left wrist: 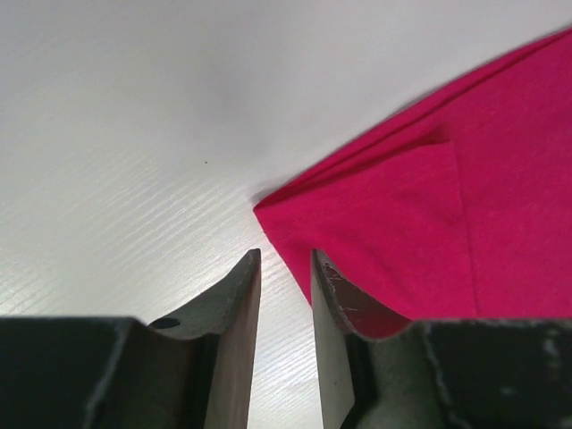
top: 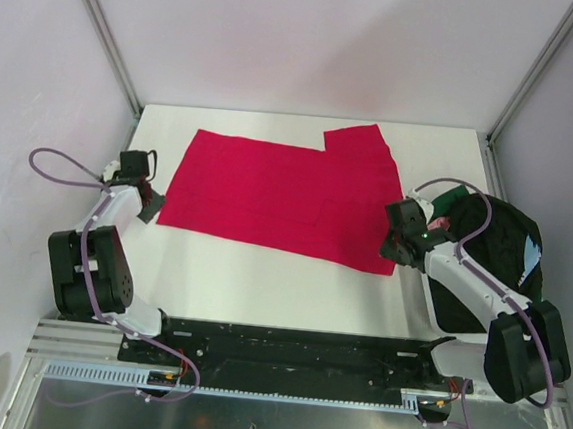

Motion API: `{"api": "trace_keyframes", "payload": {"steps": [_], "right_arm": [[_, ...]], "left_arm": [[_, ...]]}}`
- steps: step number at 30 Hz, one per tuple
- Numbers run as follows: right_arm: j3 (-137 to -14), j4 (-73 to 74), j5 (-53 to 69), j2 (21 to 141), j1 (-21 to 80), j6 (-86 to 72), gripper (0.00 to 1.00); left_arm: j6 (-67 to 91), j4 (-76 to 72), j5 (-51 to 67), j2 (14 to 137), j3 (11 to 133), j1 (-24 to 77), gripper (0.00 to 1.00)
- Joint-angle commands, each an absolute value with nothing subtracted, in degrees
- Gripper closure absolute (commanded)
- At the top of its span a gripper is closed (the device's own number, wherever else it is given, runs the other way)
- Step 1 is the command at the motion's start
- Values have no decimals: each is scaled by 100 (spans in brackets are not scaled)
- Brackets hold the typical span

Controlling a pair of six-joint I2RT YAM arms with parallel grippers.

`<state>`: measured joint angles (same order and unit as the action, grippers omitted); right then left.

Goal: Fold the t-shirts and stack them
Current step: Grap the side of the flattened tshirt furthest away from the robot with both arms

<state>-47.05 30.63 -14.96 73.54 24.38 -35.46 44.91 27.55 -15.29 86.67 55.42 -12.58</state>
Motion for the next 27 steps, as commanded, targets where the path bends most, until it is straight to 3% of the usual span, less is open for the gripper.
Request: {"api": "trace_keyframes", "payload": {"steps": [1,6,14,27], "right_arm": [[-4453,3038,-1516,7081,2478,-3866,74],[-4179,3058,-1589,7012,2444,-3970,66],[-3941,2686,-1578,7354,2413,-4123,62],[-3946,2548,-1874,7853,2359,-4081,50]], "left_arm": [[4348,2728,-1484,8413,5403,-1312,66],[4382,2714,-1371,8439,5292,-1323,65],[4375,2639,-1288,8443,5200,-1318,64],[4217,2504,-1200,8660,5161,-1317,54]]}}
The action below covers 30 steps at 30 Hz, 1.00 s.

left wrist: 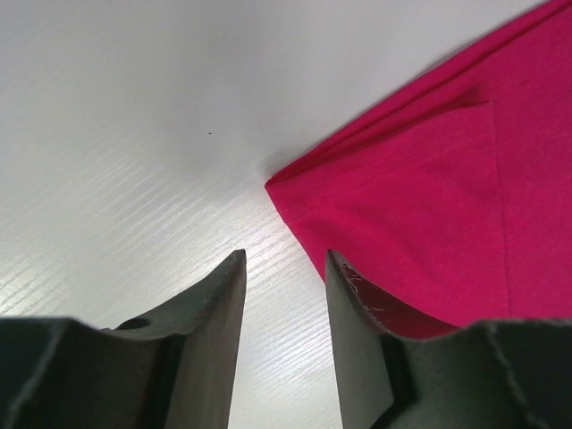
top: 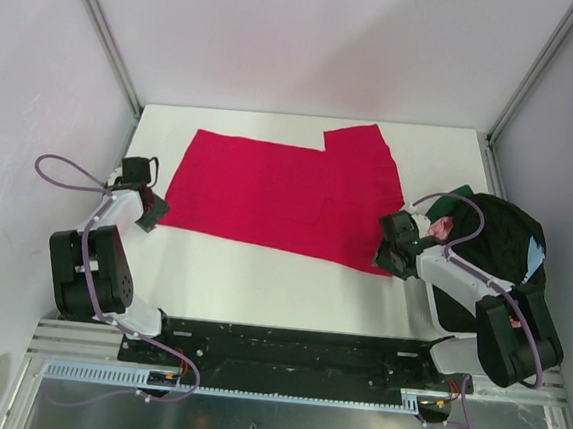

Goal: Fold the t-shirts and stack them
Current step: Grap the side of the flattened tshirt furthest away from the robot with both arms

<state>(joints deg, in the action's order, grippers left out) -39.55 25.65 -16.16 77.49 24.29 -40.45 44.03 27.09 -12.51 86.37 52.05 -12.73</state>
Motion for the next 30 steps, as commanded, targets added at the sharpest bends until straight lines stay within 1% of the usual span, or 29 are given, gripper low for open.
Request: {"api": "trace_keyframes", "payload": {"steps": [1,12,22,30], "right_arm": [[-3946,2562,-1860,7864,2349,-4071,50],[-3946,2455,-1704,8050,2319,-3976,49],[-3970,2242,-1407,8071,2282,-3858,51],[-4057,2218,-1294,8148,2226,-3738,55]], "left_arm": [[4205,2496,-1202,8667,5164,-1322,54],[4099,2452,-1258,8879,5222,-1318,47],[4209,2397,-1487,9287,5387,-1312,47],[4354,2394,-1669,9602,5634,-1196,49]]}}
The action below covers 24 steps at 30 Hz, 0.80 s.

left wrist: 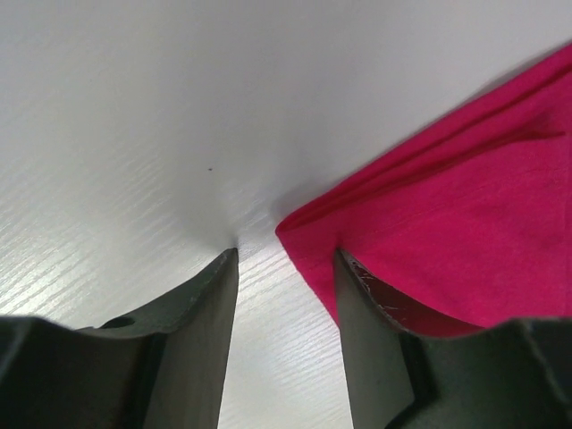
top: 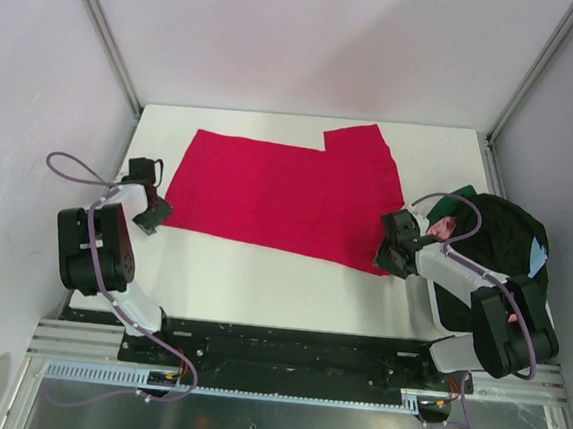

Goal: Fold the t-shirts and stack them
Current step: Grap the side of the flattened tshirt furthest away from the robot with both arms

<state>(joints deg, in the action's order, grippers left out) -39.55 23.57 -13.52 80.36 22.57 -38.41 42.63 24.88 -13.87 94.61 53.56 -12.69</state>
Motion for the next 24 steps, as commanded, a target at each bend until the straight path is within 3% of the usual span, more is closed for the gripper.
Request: {"api": "trace_keyframes", "payload": {"steps": [1,4,7,13,17,24], "right_arm": [[-4072,2221,-1284,8170,2225,-3728,55],[-4122,2252,-1268,8206,2224,-3705,56],[-4161,2271,-1255,8259,2231,-3690,59],[-4307,2441,-1213,8442,2260,-3686,83],[-4395,2685,-1222,8363,2407,-3733,93],[-4423,3344,-1161,7892,2683,-3889,97]], "left_arm": [[4374,2392,-1700,9644,5660,-1165,50],[4437,2391,-1788,9776,5744,-1059,55],[4506,2402,-1889,9862,5804,-963,66],[4644,2538,-2266,9748,5751,-898,96],[4684,2863,-2659,9498,5696,-895,100],[4848,3376,-3172,8864,5291,-948,100]]}}
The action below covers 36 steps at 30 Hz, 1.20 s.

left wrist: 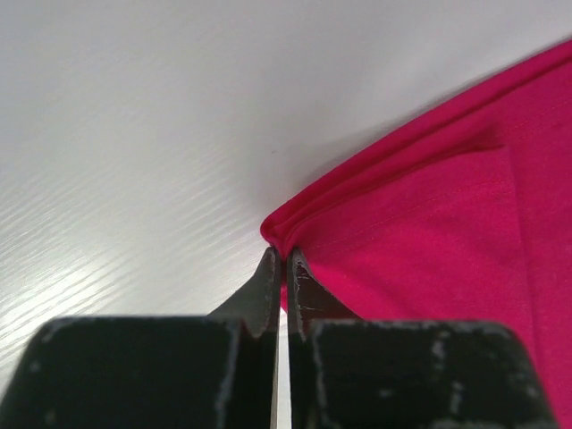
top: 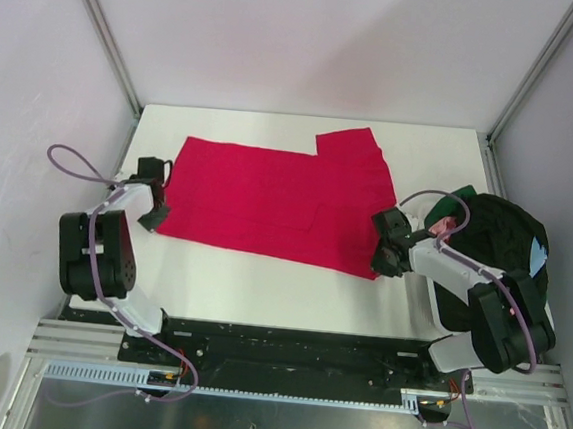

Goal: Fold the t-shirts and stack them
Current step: Grap the side of the flattened tshirt furthest away from the robot with both arms

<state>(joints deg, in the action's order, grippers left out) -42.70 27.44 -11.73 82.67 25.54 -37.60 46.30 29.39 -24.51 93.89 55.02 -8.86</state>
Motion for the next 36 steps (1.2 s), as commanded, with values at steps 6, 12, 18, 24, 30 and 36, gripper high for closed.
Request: {"api": "trace_keyframes", "payload": {"steps": [6,12,18,24,30,36], "right_arm": [[-4237,3814,-779,7263,2864,-4142,95],[-3790,3989,-211,6533,2919,-4430,90],[-3697,4217,-72,5822,2917,-4549,55],[-3922,4160,66,5461,2904,-4673,36],[-4558,4233,-294,5747,2904,-4714,33],[-4854,4473,-568,5832,2728,-4578,31]], "left_arm": [[5002,3722,-3262,8124,4734,-1189,100],[5130,3832,-3158,7176,4156,-1524,97],[4897,3827,-2996,6652,3954,-1656,39],[4242,3813,-2420,5713,3981,-1630,2],[3693,3649,-2211,5235,4312,-532,1],[3136,3221,-1514,5501,4701,726,0]]}}
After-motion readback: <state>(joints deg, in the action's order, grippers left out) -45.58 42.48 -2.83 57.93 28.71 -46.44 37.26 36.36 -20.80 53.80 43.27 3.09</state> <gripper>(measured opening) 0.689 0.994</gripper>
